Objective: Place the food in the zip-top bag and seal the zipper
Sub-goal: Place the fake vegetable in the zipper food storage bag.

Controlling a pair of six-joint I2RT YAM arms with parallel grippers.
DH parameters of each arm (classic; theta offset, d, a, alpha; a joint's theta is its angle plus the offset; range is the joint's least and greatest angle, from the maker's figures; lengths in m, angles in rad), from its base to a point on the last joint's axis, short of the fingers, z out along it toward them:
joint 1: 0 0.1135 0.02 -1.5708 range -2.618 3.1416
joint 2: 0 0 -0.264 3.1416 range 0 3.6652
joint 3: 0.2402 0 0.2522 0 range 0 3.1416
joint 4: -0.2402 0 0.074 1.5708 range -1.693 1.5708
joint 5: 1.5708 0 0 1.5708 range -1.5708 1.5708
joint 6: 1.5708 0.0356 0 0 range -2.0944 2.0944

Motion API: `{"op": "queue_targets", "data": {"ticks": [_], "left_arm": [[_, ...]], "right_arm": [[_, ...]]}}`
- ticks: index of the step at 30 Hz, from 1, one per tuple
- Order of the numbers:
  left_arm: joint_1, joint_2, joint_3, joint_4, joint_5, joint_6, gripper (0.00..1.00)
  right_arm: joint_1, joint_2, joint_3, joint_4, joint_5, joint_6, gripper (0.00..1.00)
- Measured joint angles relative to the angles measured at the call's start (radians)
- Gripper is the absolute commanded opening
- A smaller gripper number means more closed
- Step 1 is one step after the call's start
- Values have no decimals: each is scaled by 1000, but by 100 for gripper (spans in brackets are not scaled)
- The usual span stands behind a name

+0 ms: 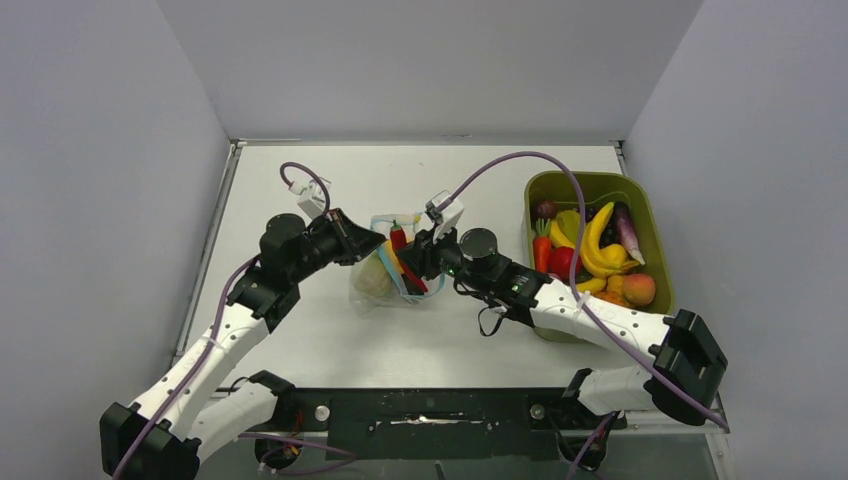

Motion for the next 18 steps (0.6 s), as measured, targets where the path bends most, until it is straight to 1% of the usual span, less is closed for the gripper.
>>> {"op": "queue_targets", "data": {"ticks": [3,6,11,14,15,18], "left_arm": [[0,3,0,3,0,0,0],[0,3,0,8,0,-1,0],[0,3,-8,22,0,-3,0],[0,2,-17,34,0,1,0],[0,2,-21,38,0,5,0],[0,2,-35,53,0,16,0]], "right_arm": [[0,3,-1,-1,10,4,19],[0,22,3,-14,13,7,31],[0,63,35,-93,20,12,41],[0,60,40,-116,21,11,50],[0,56,41,-125,22,10,53],[0,32,47,-166,23,-6,53]]}}
